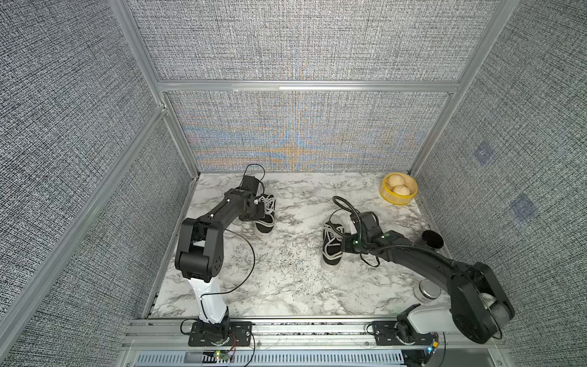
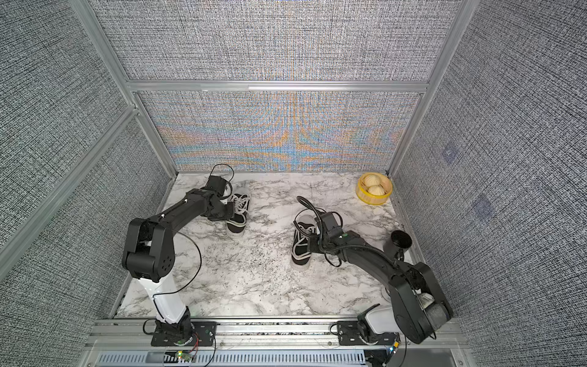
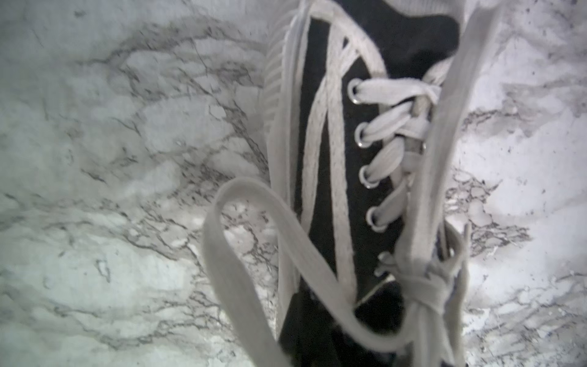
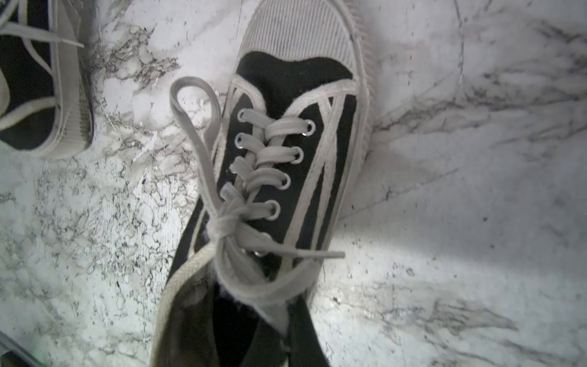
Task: Remove the insole from the shoe
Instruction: Place the shoe at the center of the board.
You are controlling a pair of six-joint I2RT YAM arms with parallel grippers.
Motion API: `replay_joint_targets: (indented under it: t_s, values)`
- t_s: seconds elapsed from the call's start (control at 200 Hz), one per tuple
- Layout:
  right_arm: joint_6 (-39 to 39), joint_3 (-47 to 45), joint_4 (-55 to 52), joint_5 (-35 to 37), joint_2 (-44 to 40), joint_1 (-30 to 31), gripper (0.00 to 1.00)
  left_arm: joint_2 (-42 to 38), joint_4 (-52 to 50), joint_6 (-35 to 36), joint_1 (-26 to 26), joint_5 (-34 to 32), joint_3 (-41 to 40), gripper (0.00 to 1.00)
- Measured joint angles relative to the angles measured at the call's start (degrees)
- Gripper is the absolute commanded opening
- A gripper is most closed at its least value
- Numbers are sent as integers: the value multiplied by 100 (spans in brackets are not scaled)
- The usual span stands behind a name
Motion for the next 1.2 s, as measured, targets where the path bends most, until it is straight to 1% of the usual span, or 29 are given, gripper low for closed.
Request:
replay_joint_targets:
  t_s: [0.03, 0.045, 0.11, 0.165, 0.27, 0.32, 0.365, 0.42, 0.465, 0.56, 0.705, 0.816, 0.936, 1.021, 1.096, 1.141, 1.201]
  values:
    - [4, -111, 2, -26, -92, 0, 0, 70, -4, 52, 22, 2, 81, 0]
    - [9, -170, 13, -42, -142, 4, 0, 105, -7, 74, 26, 4, 118, 2]
    - [48, -433, 74, -116, -334, 22, 0, 205, -4, 131, 33, 31, 223, 16]
    - [92, -586, 107, -149, -426, 55, 0, 212, 20, 190, 33, 87, 216, 24]
    - [131, -671, 181, -146, -455, 153, 0, 107, 125, 184, 35, 205, 83, 44]
    - [151, -688, 221, -144, -452, 199, 0, 24, 120, 184, 39, 273, 59, 52]
    - [155, -704, 240, -142, -452, 232, 0, -87, 125, 181, 46, 321, 63, 58]
    - [160, -710, 249, -122, -455, 267, 0, -260, 127, 173, 46, 372, 76, 62]
    - [157, -704, 251, -120, -455, 291, 0, -426, 129, 164, 48, 452, 81, 64]
    - [146, -667, 243, -125, -450, 380, 0, -791, 142, 92, 26, 595, 28, 65]
    - [105, -588, 256, -216, -328, 678, 0, -1502, 170, -90, -179, 820, -463, 65]
    - [109, -442, 282, -302, -149, 1102, 0, -2076, 219, -369, -564, 944, -1165, 65]
    - [179, -284, 348, -378, 66, 1539, 0, -2708, 321, -730, -1102, 1139, -2164, 65]
    - [238, -195, 367, -374, 162, 1768, 0, -3185, 404, -1010, -1285, 1193, -2855, 65]
    - [306, -177, 352, -315, 133, 1864, 26, -3624, 584, -1180, -1368, 1268, -3418, 65]
    - [361, -170, 304, -289, 39, 1884, 36, -3821, 682, -1259, -1401, 1353, -3681, 65]
    - [380, -120, 170, -256, -208, 1884, 45, -4028, 748, -1274, -1432, 1480, -3941, 65]
